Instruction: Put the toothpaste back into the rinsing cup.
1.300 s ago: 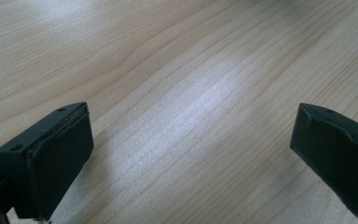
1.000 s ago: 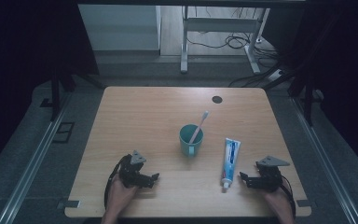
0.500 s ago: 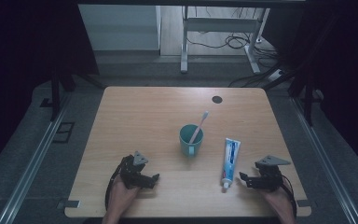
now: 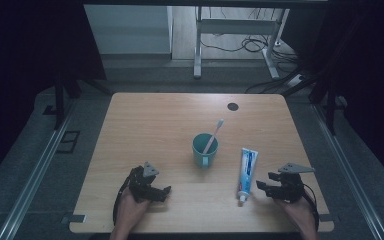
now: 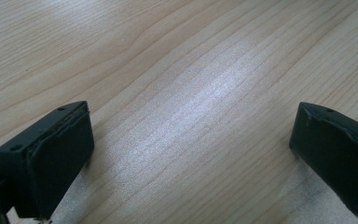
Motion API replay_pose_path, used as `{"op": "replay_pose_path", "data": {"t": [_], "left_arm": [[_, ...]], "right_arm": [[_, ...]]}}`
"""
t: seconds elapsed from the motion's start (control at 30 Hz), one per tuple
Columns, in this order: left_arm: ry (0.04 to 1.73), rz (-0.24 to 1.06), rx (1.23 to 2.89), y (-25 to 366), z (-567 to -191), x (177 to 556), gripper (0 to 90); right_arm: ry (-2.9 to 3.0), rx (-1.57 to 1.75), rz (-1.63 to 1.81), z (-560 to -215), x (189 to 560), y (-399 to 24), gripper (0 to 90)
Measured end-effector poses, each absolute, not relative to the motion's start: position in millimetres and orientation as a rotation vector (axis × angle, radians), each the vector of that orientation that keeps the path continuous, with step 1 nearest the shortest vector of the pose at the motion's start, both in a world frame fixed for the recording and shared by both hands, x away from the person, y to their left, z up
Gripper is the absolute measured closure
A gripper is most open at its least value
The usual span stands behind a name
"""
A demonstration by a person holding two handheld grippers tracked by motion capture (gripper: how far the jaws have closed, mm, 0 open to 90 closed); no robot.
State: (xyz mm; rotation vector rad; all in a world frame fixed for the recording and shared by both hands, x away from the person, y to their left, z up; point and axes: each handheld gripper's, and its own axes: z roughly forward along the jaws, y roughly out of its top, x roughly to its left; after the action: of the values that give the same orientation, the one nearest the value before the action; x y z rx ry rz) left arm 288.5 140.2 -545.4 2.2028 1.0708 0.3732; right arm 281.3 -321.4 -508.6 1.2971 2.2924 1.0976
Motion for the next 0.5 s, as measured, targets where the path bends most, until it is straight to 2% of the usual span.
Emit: {"op": "replay_pose_path", "data": {"t": [0.5], "left_arm": [[1.077, 0.376, 2.201, 139.8, -545.4, 288.5, 0.0]], "right_arm": [[2.402, 1.155, 1.162, -490.3, 285.0, -290.9, 80.0]]}}
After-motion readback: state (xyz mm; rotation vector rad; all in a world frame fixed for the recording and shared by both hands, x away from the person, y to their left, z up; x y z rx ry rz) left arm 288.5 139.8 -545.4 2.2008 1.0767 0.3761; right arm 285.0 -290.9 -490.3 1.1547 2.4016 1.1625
